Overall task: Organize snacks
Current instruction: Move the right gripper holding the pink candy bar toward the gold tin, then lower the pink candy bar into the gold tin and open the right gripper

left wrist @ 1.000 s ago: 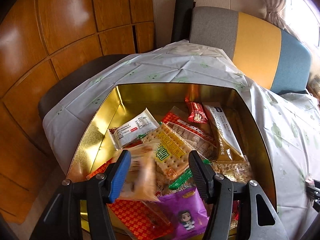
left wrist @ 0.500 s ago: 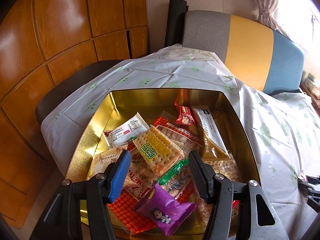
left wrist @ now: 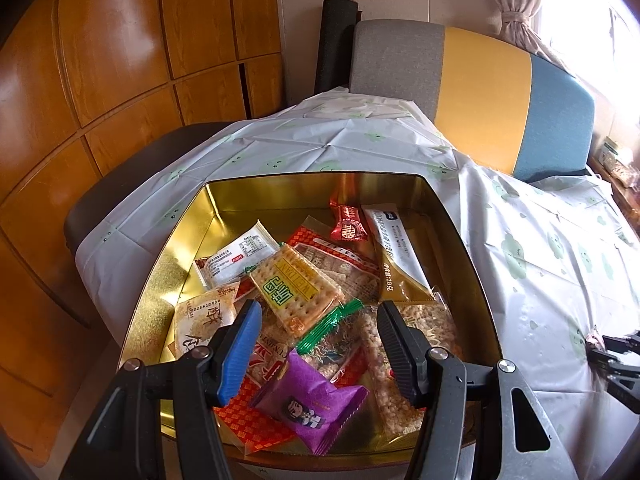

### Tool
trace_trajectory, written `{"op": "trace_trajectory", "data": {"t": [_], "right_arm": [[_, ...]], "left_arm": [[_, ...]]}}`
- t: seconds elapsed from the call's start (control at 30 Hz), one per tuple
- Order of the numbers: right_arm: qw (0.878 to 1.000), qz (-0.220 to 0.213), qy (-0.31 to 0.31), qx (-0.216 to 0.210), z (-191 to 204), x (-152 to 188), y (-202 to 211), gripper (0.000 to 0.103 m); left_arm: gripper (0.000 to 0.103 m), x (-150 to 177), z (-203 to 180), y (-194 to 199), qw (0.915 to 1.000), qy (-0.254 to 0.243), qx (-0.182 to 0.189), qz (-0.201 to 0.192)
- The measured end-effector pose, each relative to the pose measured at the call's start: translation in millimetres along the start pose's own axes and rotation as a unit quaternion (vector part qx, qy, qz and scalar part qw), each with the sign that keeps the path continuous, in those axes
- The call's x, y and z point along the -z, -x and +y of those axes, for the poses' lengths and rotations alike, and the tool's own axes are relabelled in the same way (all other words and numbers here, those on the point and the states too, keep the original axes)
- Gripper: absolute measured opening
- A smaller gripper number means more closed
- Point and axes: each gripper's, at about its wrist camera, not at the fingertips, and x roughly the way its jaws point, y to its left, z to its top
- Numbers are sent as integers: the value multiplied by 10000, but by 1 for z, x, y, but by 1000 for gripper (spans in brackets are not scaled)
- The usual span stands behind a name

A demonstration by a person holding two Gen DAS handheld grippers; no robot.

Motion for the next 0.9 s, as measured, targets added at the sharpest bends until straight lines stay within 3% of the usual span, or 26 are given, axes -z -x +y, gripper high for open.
{"op": "trace_trajectory", "data": {"t": [0.33, 0.67, 0.77, 0.9], "right_arm": [[9998, 52, -205, -48, -2, -2, -1, 22], [9972, 136, -718, -162, -14, -16, 2, 21], [9944, -186, -899, -519, -8, -32, 19, 21], [9893, -654, -701, -1099, 28, -64, 45, 21]], "left_arm": [[61, 7, 11, 3, 10000, 35, -32, 31], [61, 12, 55, 1, 9981, 456, -395, 77], [61, 12, 66, 1, 9972, 583, -470, 72], [62, 10, 78, 2, 9960, 705, -552, 28]]}}
